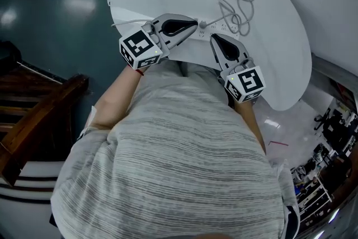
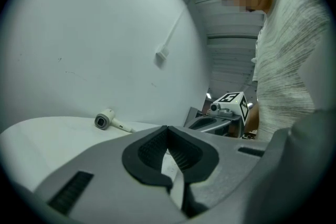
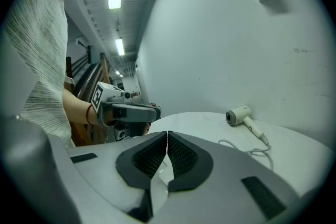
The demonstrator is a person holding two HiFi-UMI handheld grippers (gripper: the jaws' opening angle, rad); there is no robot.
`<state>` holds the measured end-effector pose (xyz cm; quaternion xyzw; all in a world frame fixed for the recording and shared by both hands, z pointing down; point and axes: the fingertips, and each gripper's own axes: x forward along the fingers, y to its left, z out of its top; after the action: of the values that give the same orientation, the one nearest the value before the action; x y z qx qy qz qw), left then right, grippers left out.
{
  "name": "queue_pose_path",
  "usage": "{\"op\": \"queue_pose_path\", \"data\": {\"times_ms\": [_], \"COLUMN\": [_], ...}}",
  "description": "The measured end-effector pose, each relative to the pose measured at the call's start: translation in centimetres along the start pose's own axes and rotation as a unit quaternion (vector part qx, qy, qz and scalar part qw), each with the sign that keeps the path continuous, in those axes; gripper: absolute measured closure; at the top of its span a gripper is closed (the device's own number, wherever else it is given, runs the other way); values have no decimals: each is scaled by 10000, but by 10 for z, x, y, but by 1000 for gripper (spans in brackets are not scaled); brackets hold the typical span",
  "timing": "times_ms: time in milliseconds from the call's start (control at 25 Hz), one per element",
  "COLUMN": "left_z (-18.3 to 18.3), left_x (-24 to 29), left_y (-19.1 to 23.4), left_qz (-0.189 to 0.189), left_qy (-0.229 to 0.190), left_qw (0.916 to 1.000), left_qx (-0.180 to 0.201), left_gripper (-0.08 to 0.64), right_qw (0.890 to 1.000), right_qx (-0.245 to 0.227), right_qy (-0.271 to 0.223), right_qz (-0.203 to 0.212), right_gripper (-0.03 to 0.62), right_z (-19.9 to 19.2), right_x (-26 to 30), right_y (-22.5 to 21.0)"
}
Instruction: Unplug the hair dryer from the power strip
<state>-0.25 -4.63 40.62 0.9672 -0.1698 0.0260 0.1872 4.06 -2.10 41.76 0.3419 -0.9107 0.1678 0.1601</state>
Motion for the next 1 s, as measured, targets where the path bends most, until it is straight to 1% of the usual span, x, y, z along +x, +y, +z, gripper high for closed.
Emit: {"op": "queue_pose_path", "data": {"times_ms": [200,320,440,720,800,920,1000], "left_z": [-8,-12,-17,-29,-31,-35,-41], "left_x": [4,10,19,33,36,40,42], "left_y": [8,10,12,14,14,16,16], "left_qz": [96,110,72,-31,-40,-43,-83], "left_qy": [222,362,554,831,873,937,1042], "left_qw": [9996,9989,9974,9949,9944,9937,9923], "left_qx": [120,285,459,572,597,613,665], "left_gripper": [554,552,552,551,529,435,403], "right_qw": [9999,9998,9997,9997,9997,9997,9997], "right_qx": [76,71,54,101,133,169,185], "right_qy": [43,96,125,132,125,121,111], "right_qz": [111,156,179,184,169,144,130], "right_gripper": [566,566,566,566,566,566,566], "right_z": [-8,-11,-12,-12,-12,-13,-13], "right_x": [3,5,8,10,10,10,10], "right_y": [-3,-6,-10,-20,-21,-24,-25]}}
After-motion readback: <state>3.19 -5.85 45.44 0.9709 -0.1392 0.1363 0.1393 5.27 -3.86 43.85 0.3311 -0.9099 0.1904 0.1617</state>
